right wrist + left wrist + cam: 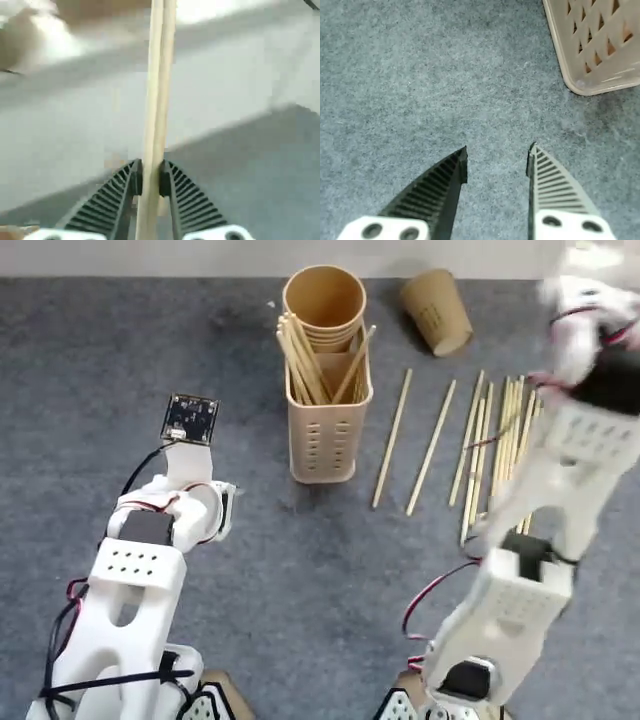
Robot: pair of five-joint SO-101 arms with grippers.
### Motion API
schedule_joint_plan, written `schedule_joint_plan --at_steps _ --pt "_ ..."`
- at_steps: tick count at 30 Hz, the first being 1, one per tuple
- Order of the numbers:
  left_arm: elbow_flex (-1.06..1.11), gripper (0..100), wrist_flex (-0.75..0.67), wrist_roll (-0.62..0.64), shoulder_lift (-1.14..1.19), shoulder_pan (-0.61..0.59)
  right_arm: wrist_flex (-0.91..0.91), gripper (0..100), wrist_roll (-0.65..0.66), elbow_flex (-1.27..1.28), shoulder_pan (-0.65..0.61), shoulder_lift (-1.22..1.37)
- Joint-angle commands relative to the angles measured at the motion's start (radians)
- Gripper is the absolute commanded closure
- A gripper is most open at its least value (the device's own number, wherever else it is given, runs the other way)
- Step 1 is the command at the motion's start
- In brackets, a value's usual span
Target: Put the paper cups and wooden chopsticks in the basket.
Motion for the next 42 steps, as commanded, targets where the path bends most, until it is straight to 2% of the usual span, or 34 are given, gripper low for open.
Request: schedule_joint_plan --at_steps 1,6,10,19,24,27,31,32,35,42 --pt "-0.005 80 -0.015 -0.011 -0.021 0.012 0.071 99.4 -0.032 -0.262 -0.162 -0.061" --pt "-0.005 80 -0.015 -0.012 -0.021 0.012 0.082 99.4 0.021 -0.229 -0.358 -0.038" --pt "-0.005 80 -0.015 -0.012 -0.021 0.012 0.065 99.4 0.051 -0.229 -0.423 -0.028" --pt "0.004 80 -0.032 -0.012 -0.021 0.010 0.016 99.4 0.066 -0.229 -0.426 0.045" --pt "0.010 80 -0.060 -0.012 -0.021 0.012 -0.160 99.4 0.071 -0.223 -0.344 0.036" --pt "0.018 80 -0.066 -0.012 -0.021 0.012 -0.039 99.4 0.157 -0.222 -0.328 -0.050" --pt "0.025 80 -0.091 -0.012 -0.021 0.019 0.346 99.5 0.272 -0.219 -0.386 -0.231" --pt "0.025 80 -0.089 -0.012 -0.021 0.022 0.384 99.5 0.278 -0.208 -0.387 -0.272" --pt "0.027 80 -0.089 -0.012 -0.021 0.022 0.374 99.5 0.245 0.018 -0.302 -0.358" --pt "0.027 80 -0.087 -0.012 -0.021 0.021 0.315 99.4 0.285 0.748 -0.387 -0.530"
